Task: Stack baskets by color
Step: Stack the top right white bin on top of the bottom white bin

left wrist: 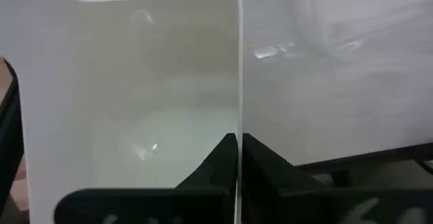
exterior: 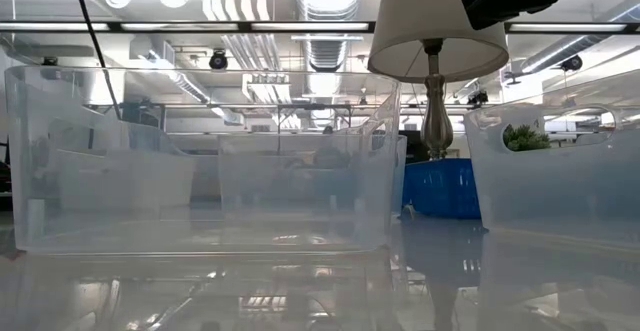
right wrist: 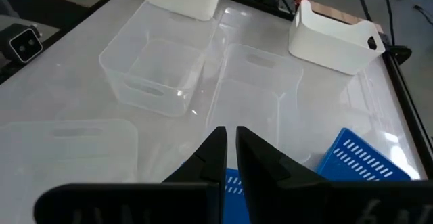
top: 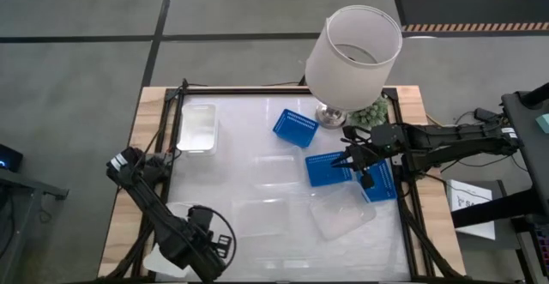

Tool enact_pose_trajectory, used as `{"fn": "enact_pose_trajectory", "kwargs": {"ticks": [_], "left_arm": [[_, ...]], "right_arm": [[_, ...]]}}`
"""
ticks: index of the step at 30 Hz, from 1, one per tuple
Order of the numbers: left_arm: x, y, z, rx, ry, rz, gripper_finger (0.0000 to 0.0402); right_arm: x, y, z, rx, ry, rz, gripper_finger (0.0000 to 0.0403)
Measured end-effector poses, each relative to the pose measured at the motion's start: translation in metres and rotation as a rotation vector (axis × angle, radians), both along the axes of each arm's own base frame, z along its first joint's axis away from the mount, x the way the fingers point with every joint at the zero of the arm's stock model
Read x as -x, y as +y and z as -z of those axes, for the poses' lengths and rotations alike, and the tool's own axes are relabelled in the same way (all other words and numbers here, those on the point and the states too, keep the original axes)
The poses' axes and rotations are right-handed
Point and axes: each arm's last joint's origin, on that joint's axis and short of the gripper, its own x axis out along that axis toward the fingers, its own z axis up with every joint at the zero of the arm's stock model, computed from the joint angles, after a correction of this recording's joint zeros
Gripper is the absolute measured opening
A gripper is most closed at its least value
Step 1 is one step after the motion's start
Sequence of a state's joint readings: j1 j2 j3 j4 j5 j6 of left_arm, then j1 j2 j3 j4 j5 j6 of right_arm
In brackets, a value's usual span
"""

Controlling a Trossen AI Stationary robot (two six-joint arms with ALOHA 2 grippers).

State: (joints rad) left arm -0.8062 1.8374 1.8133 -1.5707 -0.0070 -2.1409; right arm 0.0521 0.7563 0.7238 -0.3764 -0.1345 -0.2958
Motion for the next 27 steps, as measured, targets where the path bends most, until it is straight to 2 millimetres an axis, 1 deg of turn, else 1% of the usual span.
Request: {"fn": "enact_pose_trajectory", "kwargs": {"ticks": [15, 17, 20, 27], "left_arm": [[0.000, 0.000, 0.003, -0.006, 0.009, 0.003, 0.0000], [0.001, 0.001, 0.004, -0.010, 0.016, 0.003, 0.0006], [0.001, 0.001, 0.006, -0.013, 0.021, 0.004, 0.0031], [0.002, 0.002, 0.013, -0.036, 0.043, 0.009, 0.0115]], "right_arm": [[-0.001, 0.000, 0.001, 0.000, 0.004, 0.000, 0.0027], [-0.001, 0.000, 0.001, 0.000, 0.008, 0.001, 0.0027], [-0.003, 0.000, 0.003, 0.001, 0.020, 0.001, 0.0027], [-0.007, 0.000, 0.005, 0.003, 0.020, 0.000, 0.0027]]}}
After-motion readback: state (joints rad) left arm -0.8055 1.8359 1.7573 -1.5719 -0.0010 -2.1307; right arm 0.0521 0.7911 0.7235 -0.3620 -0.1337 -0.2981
